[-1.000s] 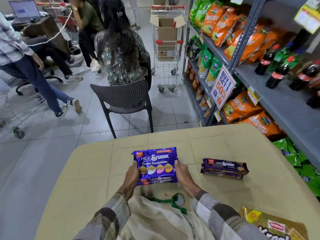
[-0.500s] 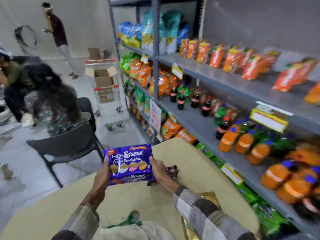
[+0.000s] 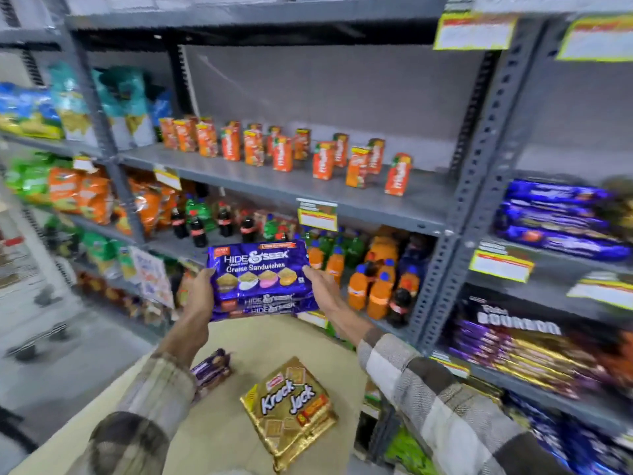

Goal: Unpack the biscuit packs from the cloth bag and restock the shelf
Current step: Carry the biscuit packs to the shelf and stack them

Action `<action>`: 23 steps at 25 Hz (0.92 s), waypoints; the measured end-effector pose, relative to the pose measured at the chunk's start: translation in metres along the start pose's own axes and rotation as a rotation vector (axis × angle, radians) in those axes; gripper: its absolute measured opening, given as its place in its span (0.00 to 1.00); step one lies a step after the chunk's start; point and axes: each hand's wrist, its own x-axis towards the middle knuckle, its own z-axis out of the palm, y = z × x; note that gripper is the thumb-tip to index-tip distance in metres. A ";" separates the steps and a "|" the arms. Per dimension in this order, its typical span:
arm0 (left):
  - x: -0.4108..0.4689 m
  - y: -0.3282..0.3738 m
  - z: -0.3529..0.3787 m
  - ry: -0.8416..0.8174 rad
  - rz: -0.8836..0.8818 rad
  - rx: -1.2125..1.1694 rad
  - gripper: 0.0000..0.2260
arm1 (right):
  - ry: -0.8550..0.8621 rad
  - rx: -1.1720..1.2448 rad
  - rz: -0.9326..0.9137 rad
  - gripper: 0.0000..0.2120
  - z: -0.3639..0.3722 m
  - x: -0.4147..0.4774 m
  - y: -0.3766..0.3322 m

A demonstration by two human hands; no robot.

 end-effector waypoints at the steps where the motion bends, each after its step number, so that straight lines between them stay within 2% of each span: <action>1: -0.005 0.004 0.018 -0.051 -0.006 -0.005 0.16 | 0.048 0.018 -0.001 0.19 -0.019 -0.006 -0.002; 8: -0.059 0.013 0.154 -0.366 -0.041 0.028 0.17 | 0.360 0.102 -0.056 0.13 -0.161 -0.080 -0.022; 13: -0.110 0.018 0.240 -0.514 -0.089 -0.026 0.16 | 0.518 0.079 -0.064 0.15 -0.248 -0.124 -0.035; 17: -0.147 0.020 0.302 -0.618 -0.091 -0.023 0.16 | 0.604 0.094 -0.037 0.14 -0.312 -0.152 -0.049; 23: -0.178 0.018 0.387 -0.687 0.021 0.021 0.16 | 0.656 0.156 -0.055 0.10 -0.404 -0.165 -0.061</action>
